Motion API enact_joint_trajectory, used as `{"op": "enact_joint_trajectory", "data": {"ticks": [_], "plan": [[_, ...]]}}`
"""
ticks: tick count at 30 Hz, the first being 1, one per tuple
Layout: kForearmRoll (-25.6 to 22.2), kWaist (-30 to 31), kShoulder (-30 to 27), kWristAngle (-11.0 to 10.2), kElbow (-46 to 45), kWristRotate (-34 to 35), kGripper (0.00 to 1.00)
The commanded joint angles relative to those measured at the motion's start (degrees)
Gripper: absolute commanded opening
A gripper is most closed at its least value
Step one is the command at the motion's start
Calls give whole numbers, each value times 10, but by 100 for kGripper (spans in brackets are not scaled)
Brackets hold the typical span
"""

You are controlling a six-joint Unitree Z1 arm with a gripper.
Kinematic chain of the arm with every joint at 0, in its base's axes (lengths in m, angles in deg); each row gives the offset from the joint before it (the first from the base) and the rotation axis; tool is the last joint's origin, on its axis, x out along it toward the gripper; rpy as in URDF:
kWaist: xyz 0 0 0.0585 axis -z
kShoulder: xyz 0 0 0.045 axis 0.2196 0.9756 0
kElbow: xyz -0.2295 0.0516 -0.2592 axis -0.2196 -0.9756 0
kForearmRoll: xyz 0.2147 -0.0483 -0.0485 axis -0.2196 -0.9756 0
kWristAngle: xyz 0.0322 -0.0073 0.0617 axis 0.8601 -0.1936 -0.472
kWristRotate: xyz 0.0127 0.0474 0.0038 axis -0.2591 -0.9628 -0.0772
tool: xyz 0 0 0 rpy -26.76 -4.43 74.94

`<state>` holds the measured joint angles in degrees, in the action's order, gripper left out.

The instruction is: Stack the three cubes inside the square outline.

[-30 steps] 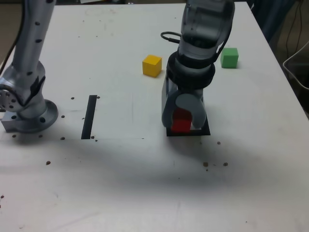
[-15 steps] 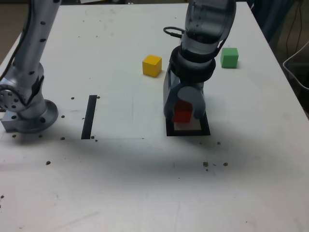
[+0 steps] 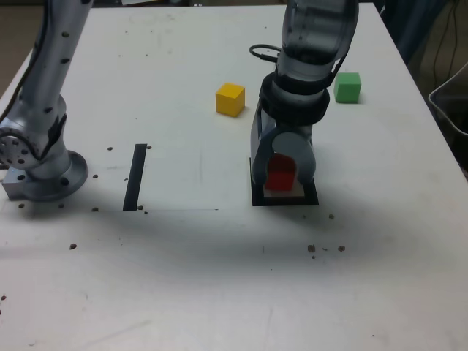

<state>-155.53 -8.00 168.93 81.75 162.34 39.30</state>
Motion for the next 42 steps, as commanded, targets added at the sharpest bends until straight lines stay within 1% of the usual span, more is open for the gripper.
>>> {"op": "enact_joint_trajectory", "data": {"ticks": [1, 3, 4, 5, 12, 16, 22, 26, 32, 38, 42], "plan": [[1, 1, -5, 2, 0, -3, 76], [1, 1, -9, 3, -1, -4, 91], [1, 1, -11, 3, -1, -5, 96], [1, 1, -14, 1, -1, -5, 99], [-1, 1, -36, -10, -2, -5, 100], [-6, 1, -55, -13, -3, -18, 100], [-43, -7, -86, -14, -5, -28, 100], [-67, -27, -102, -18, 2, -35, 100], [-95, -75, -117, -29, 10, -96, 100], [-104, -122, -128, -50, 6, -165, 100], [-106, -151, -124, -58, 10, -208, 99]]}}
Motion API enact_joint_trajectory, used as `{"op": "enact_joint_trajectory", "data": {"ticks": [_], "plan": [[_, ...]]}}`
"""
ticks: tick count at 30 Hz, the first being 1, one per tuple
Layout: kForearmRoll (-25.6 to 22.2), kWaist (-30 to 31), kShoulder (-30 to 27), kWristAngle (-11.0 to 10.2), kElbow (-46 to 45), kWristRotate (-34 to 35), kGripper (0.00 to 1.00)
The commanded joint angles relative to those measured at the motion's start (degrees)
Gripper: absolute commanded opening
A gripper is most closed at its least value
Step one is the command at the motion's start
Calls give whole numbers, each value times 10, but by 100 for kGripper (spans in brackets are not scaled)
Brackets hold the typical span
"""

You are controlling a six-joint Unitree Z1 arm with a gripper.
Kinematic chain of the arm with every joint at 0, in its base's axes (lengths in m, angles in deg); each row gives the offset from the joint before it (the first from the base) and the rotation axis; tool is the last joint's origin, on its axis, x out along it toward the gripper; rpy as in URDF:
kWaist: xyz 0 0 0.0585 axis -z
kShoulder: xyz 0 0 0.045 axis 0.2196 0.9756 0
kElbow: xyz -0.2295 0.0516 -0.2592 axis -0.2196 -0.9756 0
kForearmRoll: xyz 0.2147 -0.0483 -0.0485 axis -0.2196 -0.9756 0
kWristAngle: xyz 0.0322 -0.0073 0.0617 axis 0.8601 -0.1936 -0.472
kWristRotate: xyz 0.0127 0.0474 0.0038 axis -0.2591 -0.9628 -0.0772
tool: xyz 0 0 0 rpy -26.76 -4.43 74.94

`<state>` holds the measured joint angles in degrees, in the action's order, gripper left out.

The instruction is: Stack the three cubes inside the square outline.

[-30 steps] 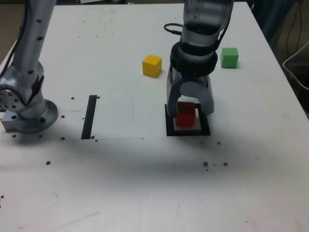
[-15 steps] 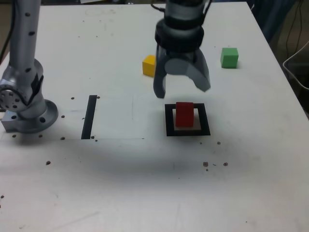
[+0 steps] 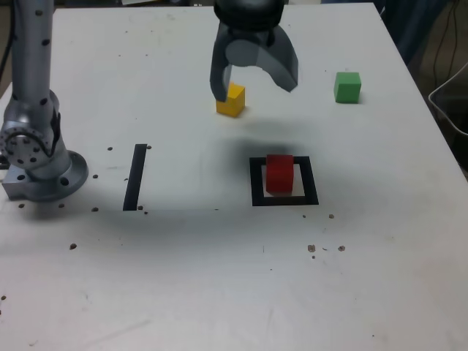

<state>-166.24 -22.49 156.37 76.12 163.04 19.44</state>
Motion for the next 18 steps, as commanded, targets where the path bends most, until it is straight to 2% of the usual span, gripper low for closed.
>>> {"op": "enact_joint_trajectory", "data": {"ticks": [1, 8, 15, 18], "plan": [[3, -14, 3, -2, 3, -21, 99], [11, -76, 14, -13, -2, -106, 98], [28, -125, 35, -45, -2, -156, 95], [44, -132, 40, -51, -7, -170, 92]]}}
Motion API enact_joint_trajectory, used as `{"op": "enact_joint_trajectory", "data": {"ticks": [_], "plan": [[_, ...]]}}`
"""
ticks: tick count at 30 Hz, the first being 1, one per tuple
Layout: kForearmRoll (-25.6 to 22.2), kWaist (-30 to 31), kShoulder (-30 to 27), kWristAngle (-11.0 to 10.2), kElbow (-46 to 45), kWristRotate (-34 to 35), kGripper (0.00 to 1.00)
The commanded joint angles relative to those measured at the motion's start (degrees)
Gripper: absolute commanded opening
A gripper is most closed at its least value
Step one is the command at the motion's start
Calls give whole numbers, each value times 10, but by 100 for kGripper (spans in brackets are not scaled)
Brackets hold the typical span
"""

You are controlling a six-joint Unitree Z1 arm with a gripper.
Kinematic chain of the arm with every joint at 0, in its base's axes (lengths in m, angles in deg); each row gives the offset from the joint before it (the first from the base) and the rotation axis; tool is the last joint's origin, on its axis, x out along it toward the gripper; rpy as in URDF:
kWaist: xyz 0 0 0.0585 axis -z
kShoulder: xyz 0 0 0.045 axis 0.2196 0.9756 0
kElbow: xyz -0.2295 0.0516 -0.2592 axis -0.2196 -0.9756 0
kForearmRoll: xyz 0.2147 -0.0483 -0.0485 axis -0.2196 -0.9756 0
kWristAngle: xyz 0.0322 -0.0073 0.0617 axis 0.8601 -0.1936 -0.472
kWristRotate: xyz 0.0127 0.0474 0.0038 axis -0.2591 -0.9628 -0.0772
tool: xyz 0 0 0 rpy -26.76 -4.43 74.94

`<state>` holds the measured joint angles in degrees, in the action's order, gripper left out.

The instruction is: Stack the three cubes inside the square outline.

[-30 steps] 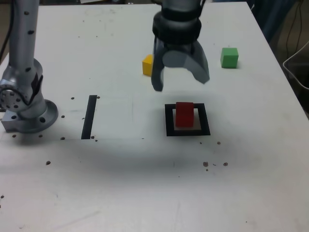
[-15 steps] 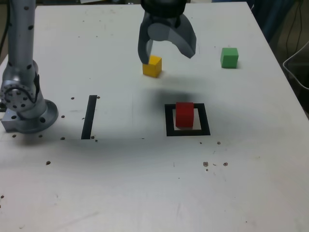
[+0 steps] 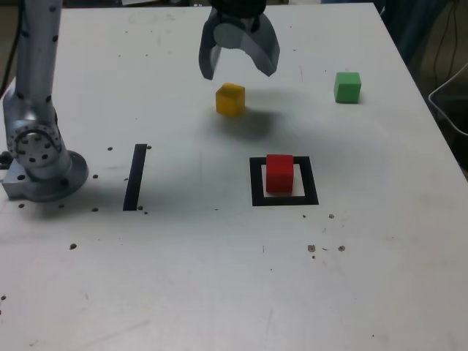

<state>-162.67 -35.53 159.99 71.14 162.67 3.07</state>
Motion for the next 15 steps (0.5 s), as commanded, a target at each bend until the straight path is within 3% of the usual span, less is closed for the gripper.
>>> {"op": "enact_joint_trajectory", "data": {"ticks": [1, 15], "plan": [[13, -3, 6, -1, -6, -11, 91], [53, -17, 27, -19, -39, -44, 88]]}}
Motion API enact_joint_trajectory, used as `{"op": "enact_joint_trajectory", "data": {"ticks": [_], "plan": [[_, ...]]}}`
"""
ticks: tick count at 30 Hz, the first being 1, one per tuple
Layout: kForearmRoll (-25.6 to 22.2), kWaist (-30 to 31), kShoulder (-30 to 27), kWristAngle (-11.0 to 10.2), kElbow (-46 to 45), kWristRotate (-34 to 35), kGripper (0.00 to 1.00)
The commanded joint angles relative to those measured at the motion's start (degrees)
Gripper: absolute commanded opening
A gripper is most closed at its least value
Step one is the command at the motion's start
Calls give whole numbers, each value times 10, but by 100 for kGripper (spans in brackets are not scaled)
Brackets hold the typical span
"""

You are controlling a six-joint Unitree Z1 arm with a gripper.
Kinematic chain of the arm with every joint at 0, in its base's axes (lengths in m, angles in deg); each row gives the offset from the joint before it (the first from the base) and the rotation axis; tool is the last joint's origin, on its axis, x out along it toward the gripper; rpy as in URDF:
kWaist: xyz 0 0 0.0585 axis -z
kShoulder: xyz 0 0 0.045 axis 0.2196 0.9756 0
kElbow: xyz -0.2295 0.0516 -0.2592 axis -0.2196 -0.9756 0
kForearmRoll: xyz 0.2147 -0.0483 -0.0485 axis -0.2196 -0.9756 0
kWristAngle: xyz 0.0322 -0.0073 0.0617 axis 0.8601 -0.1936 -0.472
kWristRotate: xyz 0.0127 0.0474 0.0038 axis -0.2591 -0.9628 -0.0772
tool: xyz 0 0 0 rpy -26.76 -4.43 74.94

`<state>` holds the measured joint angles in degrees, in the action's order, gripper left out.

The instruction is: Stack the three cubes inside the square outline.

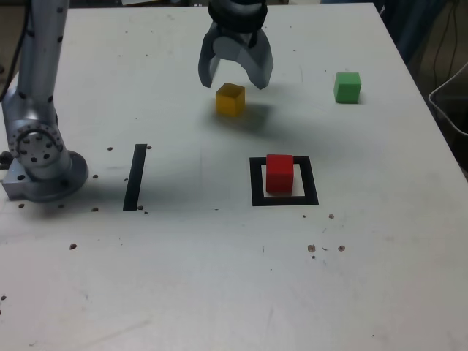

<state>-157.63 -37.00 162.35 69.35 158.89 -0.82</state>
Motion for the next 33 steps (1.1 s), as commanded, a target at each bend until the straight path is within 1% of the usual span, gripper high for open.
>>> {"op": "enact_joint_trajectory", "data": {"ticks": [1, 10, 17, 25, 30, 33], "plan": [[5, -2, 4, -1, -2, -10, 88], [23, -10, 5, 0, -20, -28, 86], [33, -14, 2, 3, -36, -36, 78], [65, -14, 1, 23, -67, -63, 73], [71, -14, 4, 25, -67, -66, 66], [72, -14, 5, 25, -65, -66, 59]]}}
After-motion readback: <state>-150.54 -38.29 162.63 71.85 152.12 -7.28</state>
